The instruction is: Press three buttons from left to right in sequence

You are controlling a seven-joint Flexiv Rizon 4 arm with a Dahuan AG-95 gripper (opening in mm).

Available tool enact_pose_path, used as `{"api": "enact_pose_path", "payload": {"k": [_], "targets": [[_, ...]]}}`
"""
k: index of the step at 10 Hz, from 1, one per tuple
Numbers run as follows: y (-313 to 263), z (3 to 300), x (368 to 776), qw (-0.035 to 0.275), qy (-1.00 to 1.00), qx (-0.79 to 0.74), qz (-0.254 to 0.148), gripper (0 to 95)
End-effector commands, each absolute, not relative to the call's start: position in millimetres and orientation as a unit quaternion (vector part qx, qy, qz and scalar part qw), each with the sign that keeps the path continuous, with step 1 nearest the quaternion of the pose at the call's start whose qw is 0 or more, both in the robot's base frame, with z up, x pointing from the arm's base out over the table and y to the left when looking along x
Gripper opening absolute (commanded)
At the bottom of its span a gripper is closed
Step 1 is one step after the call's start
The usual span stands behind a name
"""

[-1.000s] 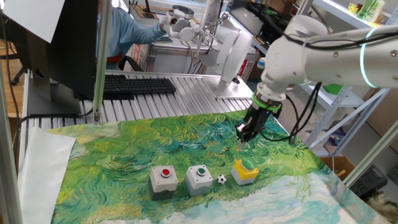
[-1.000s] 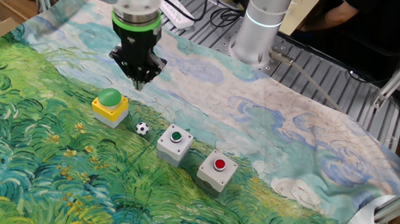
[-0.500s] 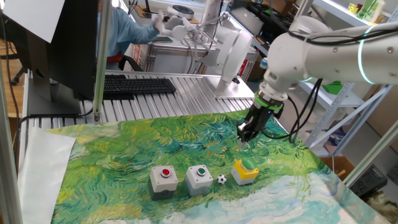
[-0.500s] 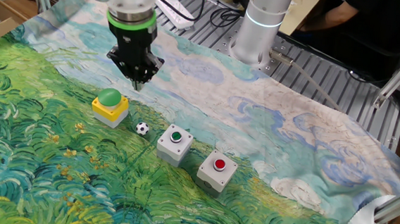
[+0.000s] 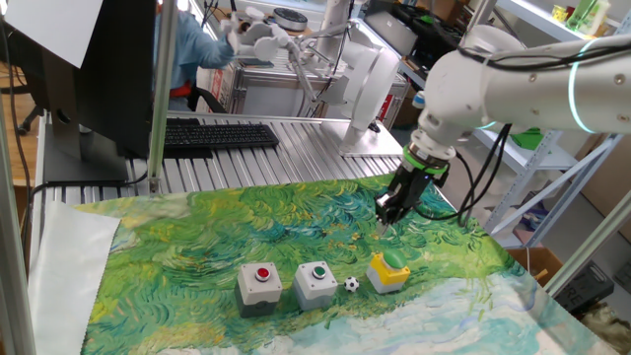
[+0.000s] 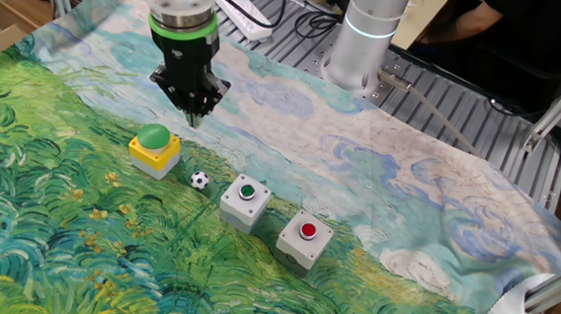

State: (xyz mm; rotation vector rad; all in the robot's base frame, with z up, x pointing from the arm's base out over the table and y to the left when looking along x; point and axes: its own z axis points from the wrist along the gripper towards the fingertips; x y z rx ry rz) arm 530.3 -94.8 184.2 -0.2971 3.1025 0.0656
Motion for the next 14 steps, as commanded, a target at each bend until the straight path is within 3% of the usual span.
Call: {"api": "enact_pose_path", "payload": {"k": [1, 5, 8, 14], "targets": [[-95.0, 185.0, 528.5, 0.015, 0.997, -0.070, 0.002, 0.0], [-95.0, 185.0, 528.5, 0.033, 0.997, -0.069, 0.010, 0.0], [-95.0, 185.0, 528.5, 0.036, 0.997, -0.050, 0.050, 0.0], [-95.1, 185.1, 528.5, 0.037, 0.998, -0.051, 0.018, 0.0]]}}
